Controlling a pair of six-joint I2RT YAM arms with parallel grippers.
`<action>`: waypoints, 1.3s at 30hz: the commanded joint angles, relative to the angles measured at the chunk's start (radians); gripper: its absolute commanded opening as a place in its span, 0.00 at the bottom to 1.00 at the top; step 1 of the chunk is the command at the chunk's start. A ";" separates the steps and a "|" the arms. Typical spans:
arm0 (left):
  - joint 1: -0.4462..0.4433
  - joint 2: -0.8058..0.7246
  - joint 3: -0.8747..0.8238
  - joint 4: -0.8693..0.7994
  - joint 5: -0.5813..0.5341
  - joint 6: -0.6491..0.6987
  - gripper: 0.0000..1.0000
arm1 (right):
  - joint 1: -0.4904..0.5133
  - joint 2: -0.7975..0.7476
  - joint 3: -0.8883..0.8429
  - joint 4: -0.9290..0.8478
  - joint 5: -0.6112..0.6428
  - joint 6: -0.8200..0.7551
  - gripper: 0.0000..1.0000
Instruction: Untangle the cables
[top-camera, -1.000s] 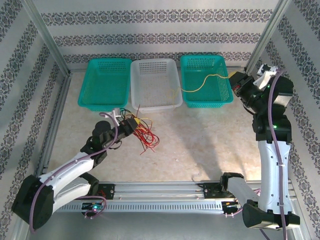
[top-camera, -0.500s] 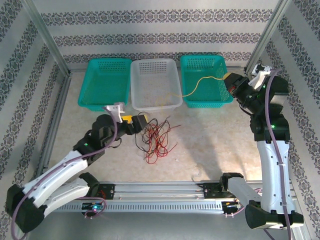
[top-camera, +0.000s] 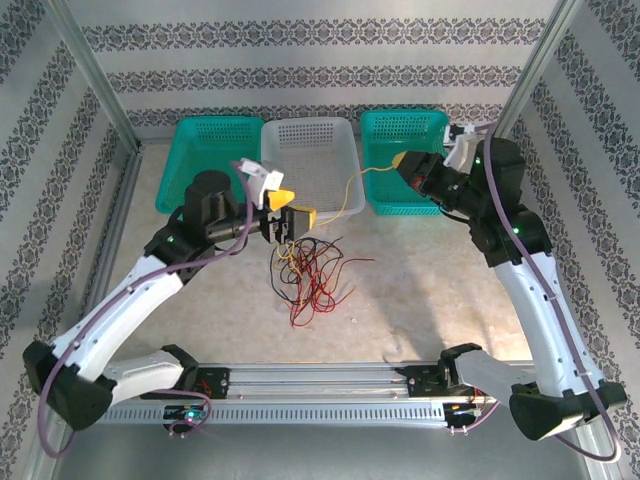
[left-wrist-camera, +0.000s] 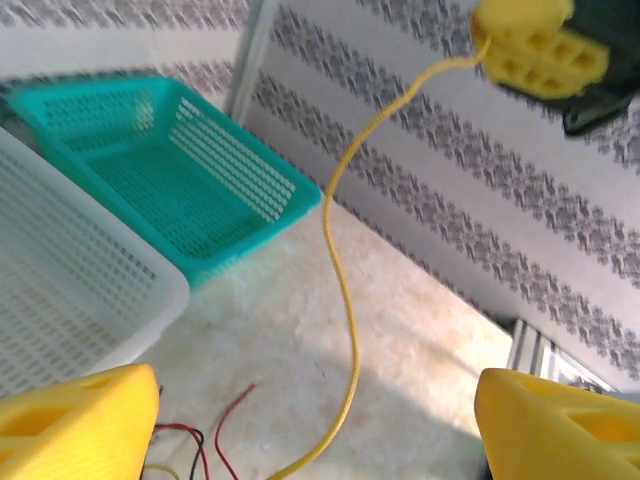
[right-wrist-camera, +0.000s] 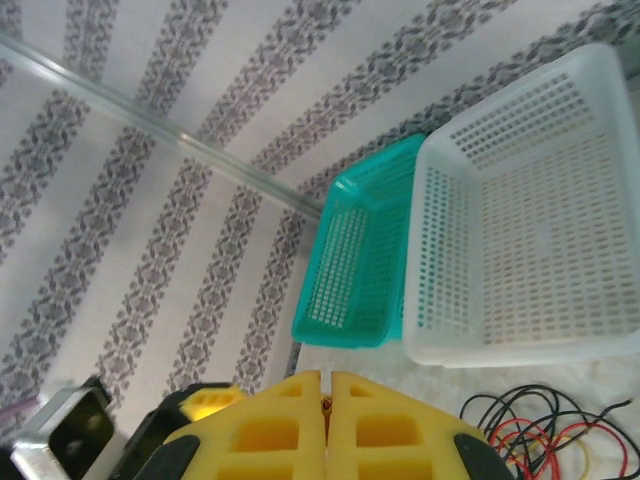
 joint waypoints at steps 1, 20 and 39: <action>0.006 0.025 0.070 -0.090 0.138 0.138 0.81 | 0.050 0.030 0.063 0.005 -0.015 -0.040 0.00; 0.005 0.000 0.011 -0.150 0.158 0.186 0.52 | 0.137 0.126 0.160 0.058 -0.065 -0.028 0.00; 0.004 -0.028 -0.068 -0.060 0.112 0.166 0.33 | 0.141 0.118 0.140 0.107 -0.091 -0.004 0.00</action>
